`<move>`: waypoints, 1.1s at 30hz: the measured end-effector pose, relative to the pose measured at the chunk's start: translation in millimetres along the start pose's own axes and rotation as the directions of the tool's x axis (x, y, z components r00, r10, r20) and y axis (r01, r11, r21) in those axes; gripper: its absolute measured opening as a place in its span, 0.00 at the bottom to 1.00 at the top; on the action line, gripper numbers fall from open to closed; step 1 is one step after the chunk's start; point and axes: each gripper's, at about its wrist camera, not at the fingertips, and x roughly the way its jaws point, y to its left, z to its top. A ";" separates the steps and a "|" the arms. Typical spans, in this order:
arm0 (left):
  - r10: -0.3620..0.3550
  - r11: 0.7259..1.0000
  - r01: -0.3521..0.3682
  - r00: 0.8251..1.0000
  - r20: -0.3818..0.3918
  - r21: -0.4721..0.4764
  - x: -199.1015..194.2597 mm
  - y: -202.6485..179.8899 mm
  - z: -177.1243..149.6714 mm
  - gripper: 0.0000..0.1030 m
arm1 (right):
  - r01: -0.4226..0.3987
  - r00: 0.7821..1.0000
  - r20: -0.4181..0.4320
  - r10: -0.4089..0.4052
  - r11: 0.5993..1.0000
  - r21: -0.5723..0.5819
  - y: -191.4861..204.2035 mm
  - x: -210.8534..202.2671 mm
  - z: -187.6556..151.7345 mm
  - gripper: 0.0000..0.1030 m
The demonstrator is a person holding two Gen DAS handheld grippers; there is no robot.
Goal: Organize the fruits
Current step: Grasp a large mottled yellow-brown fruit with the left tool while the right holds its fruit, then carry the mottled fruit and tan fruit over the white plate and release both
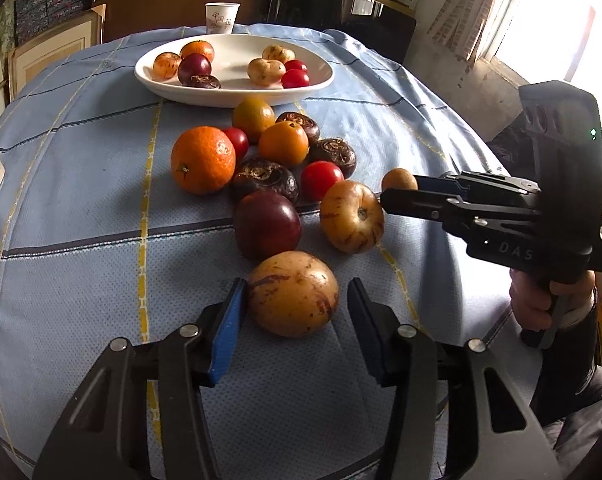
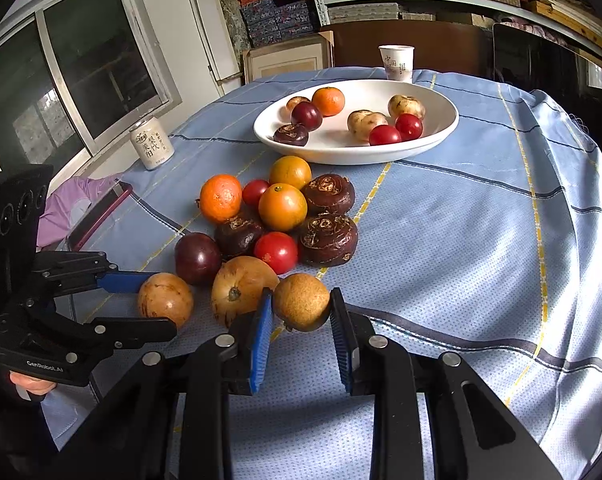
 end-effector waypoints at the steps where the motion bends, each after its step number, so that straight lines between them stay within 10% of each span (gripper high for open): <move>1: 0.005 1.000 -0.005 1.000 -0.004 0.001 0.9 -0.2 0.3 0.48 | 0.001 1.000 0.000 -0.001 1.000 0.002 -0.1 0.1 0.0 0.28; 20: -0.062 0.998 0.062 0.998 0.016 -0.001 -16.6 12.1 10.2 0.43 | -0.067 0.995 0.068 0.066 0.998 0.010 2.7 -16.8 23.5 0.28; 33: -0.032 0.999 0.035 0.980 0.197 -0.010 -31.2 48.6 143.6 0.43 | 0.056 0.973 0.214 -0.081 0.991 0.121 -20.9 20.8 120.6 0.28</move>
